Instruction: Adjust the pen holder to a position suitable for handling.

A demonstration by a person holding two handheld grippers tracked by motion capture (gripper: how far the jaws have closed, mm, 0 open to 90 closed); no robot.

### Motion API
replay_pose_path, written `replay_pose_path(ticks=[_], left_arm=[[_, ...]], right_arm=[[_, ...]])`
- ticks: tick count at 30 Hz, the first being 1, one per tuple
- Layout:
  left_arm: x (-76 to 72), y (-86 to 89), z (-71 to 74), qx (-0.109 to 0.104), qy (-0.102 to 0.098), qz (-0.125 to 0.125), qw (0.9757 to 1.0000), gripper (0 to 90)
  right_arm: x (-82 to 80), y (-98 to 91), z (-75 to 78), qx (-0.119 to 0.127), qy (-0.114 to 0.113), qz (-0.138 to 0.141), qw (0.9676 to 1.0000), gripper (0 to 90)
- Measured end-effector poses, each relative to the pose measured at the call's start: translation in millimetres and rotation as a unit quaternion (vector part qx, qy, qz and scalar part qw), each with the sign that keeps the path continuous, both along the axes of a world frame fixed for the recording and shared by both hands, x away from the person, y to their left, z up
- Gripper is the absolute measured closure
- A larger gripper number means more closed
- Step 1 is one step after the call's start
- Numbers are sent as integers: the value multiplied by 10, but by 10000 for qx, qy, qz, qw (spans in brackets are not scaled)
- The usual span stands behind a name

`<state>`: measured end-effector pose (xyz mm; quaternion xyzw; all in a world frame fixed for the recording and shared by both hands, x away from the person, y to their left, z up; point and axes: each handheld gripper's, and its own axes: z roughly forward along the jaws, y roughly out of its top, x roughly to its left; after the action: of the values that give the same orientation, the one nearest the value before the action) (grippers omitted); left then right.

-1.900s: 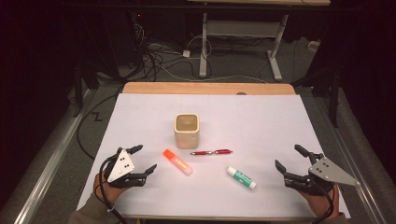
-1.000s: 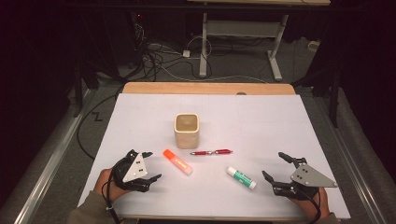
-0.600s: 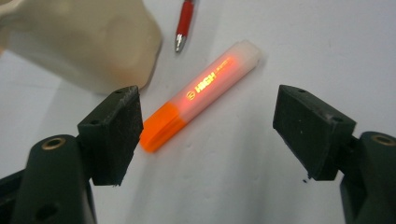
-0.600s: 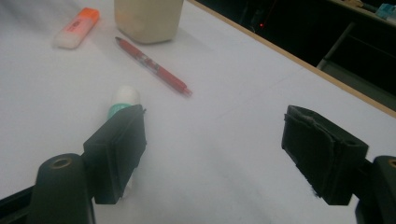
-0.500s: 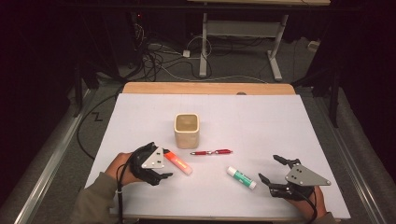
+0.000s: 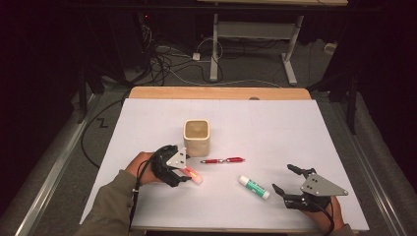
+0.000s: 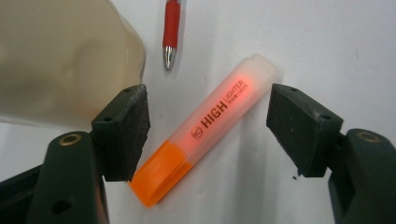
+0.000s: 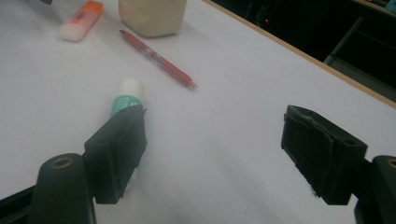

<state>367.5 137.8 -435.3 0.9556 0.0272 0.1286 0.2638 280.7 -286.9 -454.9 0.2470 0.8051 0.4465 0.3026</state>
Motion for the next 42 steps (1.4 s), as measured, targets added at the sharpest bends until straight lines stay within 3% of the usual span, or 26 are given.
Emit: replay_pose_path(ticks=[4, 12, 16, 21, 31, 37, 42], left_arm=[[-25, -6, 21, -106, -127, -10, 9999, 281], [-41, -44, -36, -103, -129, -46, 9999, 265], [-61, -35, -38, -285, -151, -47, 9995, 265], [-103, -27, -26, -353, -279, -7, 9990, 262], [-102, 49, -12, -432, -311, 10, 9986, 254], [-110, 151, -1, -523, -364, 130, 9979, 253], [-130, 215, -20, -471, -400, 244, 9978, 253]], right_arm=[[0, 8, 0, 5, 7, 12, 10000, 225], [3, 15, -14, -26, 49, 33, 10000, 231], [1, 6, -13, -10, 36, 20, 10000, 233], [0, 6, -7, 5, 29, 26, 10000, 234], [43, 3, -10, 9, 33, 30, 10000, 234], [55, 32, -4, -3, 29, 60, 10000, 234], [73, 53, 2, -4, 24, 92, 10000, 235]])
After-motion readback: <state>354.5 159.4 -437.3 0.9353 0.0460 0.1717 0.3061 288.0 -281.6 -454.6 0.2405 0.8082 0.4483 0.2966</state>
